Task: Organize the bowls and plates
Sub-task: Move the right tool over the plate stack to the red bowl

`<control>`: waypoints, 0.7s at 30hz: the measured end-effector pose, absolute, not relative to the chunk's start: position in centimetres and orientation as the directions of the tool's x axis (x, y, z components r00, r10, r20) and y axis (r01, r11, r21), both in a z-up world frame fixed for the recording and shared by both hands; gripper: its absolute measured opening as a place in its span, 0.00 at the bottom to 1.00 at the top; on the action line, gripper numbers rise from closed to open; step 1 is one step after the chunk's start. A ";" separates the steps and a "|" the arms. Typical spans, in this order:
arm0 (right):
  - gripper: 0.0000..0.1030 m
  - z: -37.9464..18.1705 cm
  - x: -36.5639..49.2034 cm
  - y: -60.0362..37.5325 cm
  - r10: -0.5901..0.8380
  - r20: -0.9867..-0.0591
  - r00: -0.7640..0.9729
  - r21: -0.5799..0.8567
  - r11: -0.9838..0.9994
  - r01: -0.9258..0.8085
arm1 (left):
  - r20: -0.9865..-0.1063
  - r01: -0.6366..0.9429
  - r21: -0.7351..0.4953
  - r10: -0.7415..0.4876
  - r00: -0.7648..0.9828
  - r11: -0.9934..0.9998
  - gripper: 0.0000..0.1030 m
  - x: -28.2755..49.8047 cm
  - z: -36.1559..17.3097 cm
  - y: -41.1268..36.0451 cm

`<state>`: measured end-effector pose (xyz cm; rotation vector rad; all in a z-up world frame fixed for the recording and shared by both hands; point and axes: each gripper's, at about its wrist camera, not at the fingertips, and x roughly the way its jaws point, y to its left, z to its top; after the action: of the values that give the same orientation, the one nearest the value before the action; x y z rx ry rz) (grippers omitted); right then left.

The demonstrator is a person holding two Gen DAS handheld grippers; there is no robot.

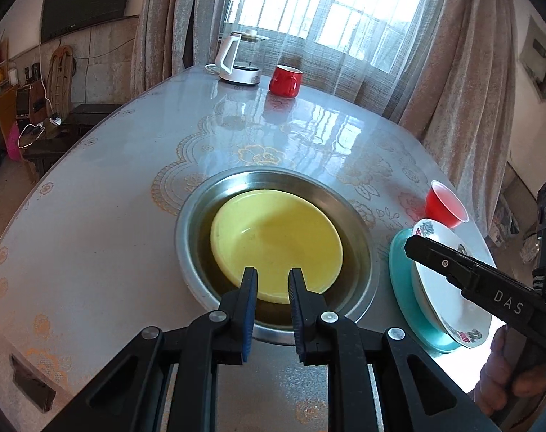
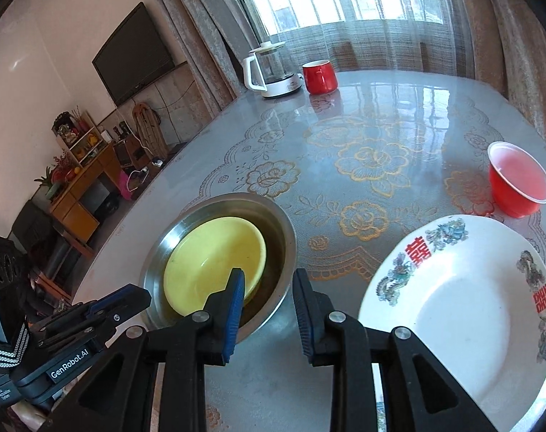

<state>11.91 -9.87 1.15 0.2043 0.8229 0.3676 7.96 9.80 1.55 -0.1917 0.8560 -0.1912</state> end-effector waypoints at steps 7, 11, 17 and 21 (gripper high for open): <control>0.27 2.0 8.8 -15.4 0.274 -0.659 0.700 0.241 0.959 -0.149 | -0.717 0.207 -0.231 -0.310 0.624 0.951 0.18 9.8 3.0 3.4; 0.27 2.0 7.7 -18.8 0.229 -0.656 0.719 0.246 0.966 -0.083 | -0.722 0.257 -0.221 -0.335 0.605 0.941 0.18 10.1 3.5 -0.2; 0.27 1.3 7.2 -22.7 0.204 -0.653 0.729 0.299 0.954 0.001 | -0.740 0.302 -0.181 -0.332 0.586 0.936 0.18 9.9 3.5 -3.5; 0.27 1.0 7.2 -24.3 0.199 -0.647 0.736 0.324 0.946 0.029 | -0.753 0.303 -0.164 -0.318 0.576 0.939 0.18 10.3 3.4 -4.5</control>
<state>7.23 -24.31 1.05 0.3254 0.7410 0.0955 10.27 -4.47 3.40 -0.0182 0.8848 -0.3631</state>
